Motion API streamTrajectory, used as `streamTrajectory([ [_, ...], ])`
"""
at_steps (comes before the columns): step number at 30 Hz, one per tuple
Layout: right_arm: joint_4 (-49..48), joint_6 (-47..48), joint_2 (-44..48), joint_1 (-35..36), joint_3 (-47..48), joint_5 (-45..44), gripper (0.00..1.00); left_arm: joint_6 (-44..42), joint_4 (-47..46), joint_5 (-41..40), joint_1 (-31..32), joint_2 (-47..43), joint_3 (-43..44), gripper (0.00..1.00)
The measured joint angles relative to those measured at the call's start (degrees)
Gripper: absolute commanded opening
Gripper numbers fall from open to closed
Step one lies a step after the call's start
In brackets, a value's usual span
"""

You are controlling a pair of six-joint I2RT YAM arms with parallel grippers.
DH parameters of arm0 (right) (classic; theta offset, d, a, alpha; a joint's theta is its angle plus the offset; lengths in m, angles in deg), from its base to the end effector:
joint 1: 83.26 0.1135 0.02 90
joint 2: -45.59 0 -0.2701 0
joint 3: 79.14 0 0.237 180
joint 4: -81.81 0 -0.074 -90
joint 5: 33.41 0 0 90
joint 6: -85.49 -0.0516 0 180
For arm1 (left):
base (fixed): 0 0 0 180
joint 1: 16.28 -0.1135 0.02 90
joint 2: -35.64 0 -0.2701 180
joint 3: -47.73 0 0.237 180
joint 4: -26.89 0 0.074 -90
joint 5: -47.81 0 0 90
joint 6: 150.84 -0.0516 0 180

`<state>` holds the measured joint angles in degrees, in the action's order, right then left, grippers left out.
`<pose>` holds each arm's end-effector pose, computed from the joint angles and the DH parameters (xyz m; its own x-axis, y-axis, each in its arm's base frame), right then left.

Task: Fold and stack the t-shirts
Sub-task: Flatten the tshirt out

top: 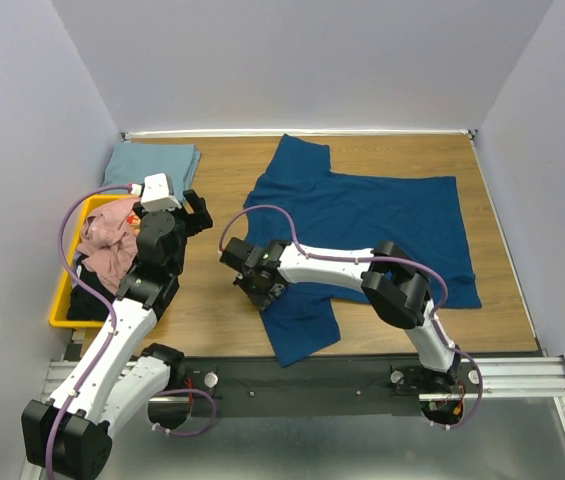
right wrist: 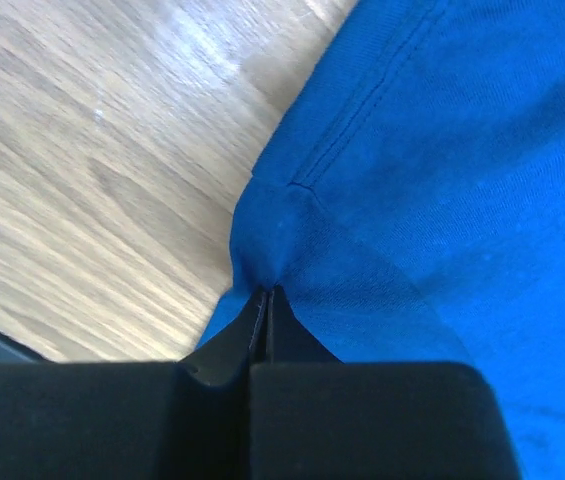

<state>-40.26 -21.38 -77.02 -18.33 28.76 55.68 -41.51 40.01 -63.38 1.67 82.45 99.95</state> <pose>0.1839 0.3912 0.1610 -0.6493 -0.7031 -0.2899 -0.7474 0.6604 0.0721 0.1885 -0.0415 0.3164 -0.1028 -0.2911 -0.9511 -0.0926 0.9549 -0.2823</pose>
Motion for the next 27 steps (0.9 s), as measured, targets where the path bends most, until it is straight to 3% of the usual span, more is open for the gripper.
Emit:
streamTrajectory([
  [13, 1.86, 1.49, -2.84, 2.78, 4.9, 8.33, 0.01, 0.0, 0.0, 0.0, -0.15, 0.0, 0.0, 0.85],
  [19, 2.4, 1.62, -2.84, 3.5, 6.19, 10.56, 0.26, 0.0, 0.0, 0.0, -0.35, 0.02, 0.0, 0.85],
  [27, 3.37, 1.25, 4.2, -1.44, 3.04, 5.2, 0.35, -0.02, -1.4, 1.42, -0.37, 3.78, 0.39, 0.85],
])
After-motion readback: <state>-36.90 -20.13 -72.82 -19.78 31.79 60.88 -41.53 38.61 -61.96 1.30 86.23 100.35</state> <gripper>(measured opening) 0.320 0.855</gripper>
